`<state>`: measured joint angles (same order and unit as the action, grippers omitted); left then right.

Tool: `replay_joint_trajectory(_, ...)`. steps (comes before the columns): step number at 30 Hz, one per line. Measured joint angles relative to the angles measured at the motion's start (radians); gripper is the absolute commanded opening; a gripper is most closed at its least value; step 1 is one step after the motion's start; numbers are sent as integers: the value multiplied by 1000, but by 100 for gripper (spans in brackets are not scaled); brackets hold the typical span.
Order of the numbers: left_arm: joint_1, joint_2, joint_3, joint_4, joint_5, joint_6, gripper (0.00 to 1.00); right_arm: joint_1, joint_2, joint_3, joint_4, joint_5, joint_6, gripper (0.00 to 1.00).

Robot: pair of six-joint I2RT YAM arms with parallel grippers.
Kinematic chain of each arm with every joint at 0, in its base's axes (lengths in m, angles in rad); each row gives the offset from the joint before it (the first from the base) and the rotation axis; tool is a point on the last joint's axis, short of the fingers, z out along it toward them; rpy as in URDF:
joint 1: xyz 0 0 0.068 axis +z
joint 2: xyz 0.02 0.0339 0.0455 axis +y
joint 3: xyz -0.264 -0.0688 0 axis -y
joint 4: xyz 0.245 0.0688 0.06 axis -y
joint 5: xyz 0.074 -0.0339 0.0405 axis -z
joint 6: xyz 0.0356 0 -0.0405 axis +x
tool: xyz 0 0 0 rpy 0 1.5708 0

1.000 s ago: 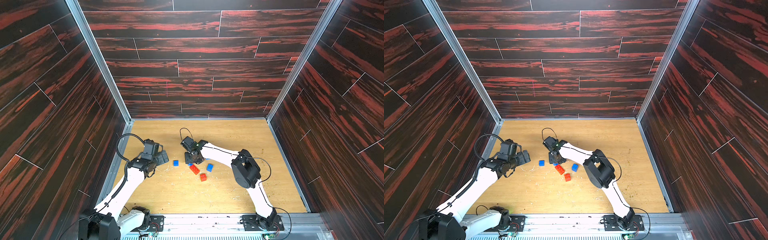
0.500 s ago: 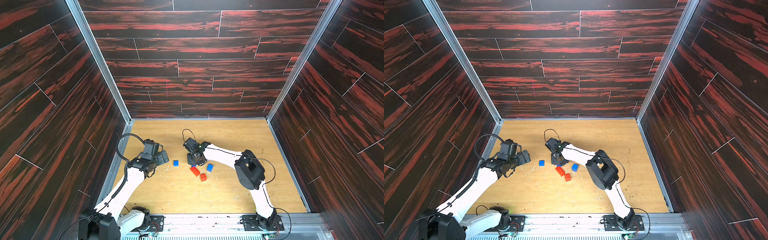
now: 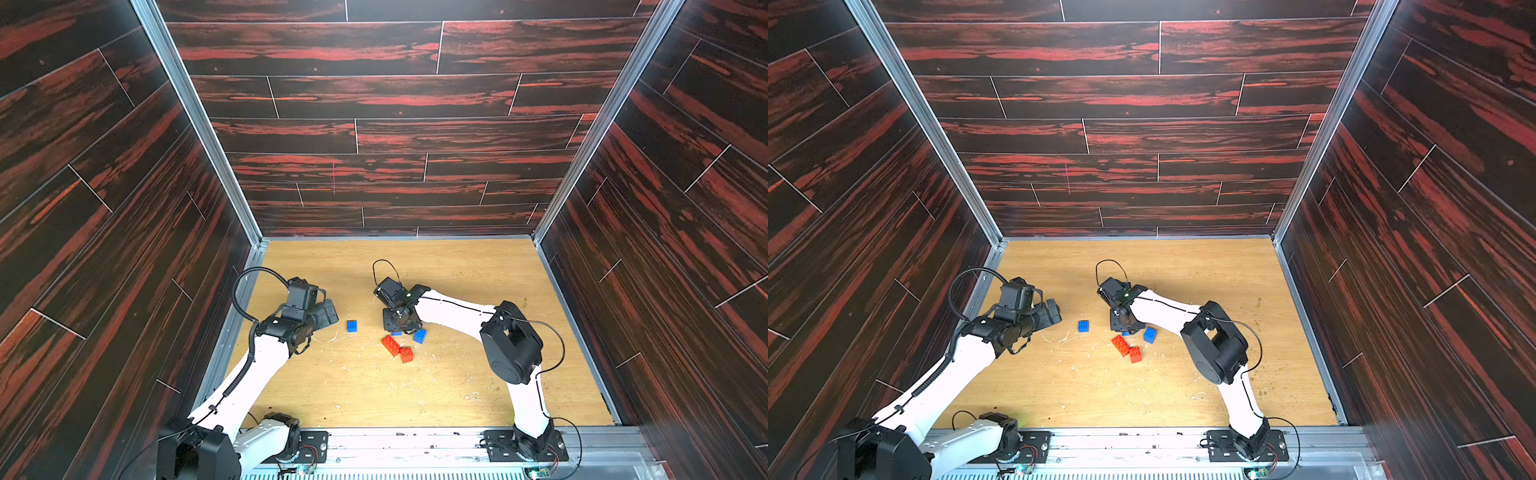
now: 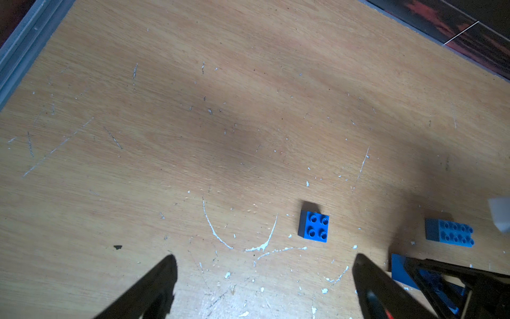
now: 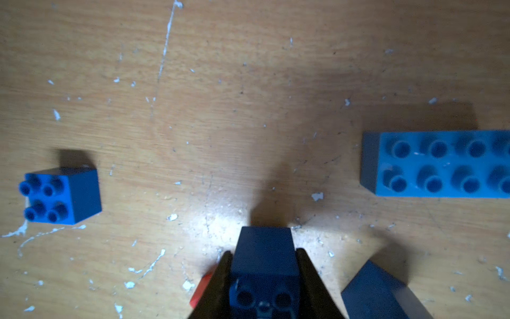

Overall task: Assemble a giraffe with lego
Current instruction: Adjust the lego brick at the center of the board.

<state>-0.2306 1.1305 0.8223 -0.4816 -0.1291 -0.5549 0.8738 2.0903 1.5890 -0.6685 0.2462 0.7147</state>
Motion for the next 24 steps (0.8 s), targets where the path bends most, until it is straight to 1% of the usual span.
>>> replay_joint_trajectory(4,0,0,0,0,2,0,100,2,53,69,-5,-5,0,27)
replay_joint_trajectory(9,0,0,0,0,2,1,100,6,70,84,-15,1,3,28)
replay_joint_trajectory(10,0,0,0,0,2,0,100,6,70,84,-16,3,4,30)
replay_joint_trajectory(12,0,0,0,0,2,0,100,8,70,84,-20,5,7,39)
replay_joint_trajectory(14,0,0,0,0,2,1,100,8,70,84,-24,5,9,42)
replay_joint_trajectory(17,0,0,0,0,3,1,100,10,70,84,-32,4,8,61)
replay_joint_trajectory(18,0,0,0,0,3,1,100,11,70,84,-32,5,11,63)
replay_joint_trajectory(21,0,0,0,0,3,1,100,15,70,84,-28,4,10,68)
replay_joint_trajectory(24,0,0,0,-1,3,2,100,17,65,84,-28,9,9,68)
